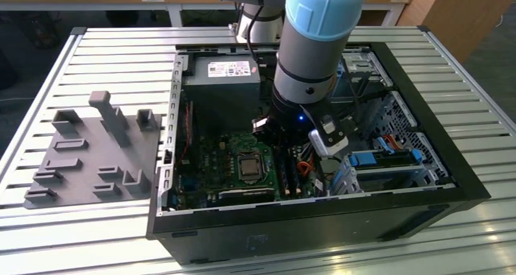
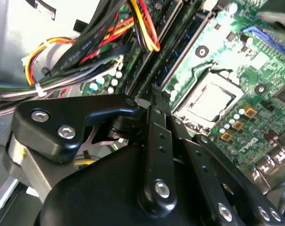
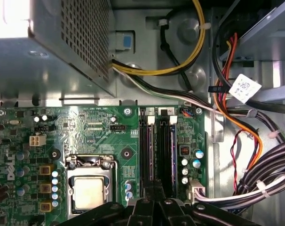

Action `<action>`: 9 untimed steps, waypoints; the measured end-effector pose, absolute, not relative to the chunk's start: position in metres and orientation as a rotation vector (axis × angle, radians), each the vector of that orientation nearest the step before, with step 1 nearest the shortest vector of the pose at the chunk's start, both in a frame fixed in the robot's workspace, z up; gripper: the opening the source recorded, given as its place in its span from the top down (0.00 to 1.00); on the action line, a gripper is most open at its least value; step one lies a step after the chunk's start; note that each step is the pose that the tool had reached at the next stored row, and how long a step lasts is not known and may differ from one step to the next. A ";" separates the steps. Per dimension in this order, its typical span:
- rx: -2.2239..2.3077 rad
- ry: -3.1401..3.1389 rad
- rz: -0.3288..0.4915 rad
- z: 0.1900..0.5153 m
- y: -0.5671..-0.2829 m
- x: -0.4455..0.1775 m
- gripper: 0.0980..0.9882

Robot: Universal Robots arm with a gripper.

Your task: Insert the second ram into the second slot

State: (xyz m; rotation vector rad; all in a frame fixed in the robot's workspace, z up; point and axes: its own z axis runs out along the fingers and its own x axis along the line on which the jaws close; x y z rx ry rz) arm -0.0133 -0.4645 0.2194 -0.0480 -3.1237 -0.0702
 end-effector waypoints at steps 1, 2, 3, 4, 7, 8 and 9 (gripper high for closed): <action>-0.048 -3.123 -0.067 0.222 -0.465 -0.013 0.99; -0.048 -3.123 -0.066 0.224 -0.465 -0.013 0.99; -0.048 -3.123 -0.067 0.226 -0.465 -0.013 0.99; -0.048 -3.123 -0.066 0.228 -0.465 -0.013 0.99; -0.048 -3.123 -0.066 0.231 -0.465 -0.013 0.99; -0.048 -3.123 -0.066 0.232 -0.465 -0.013 0.99; -0.048 -3.123 -0.066 0.233 -0.465 -0.013 0.99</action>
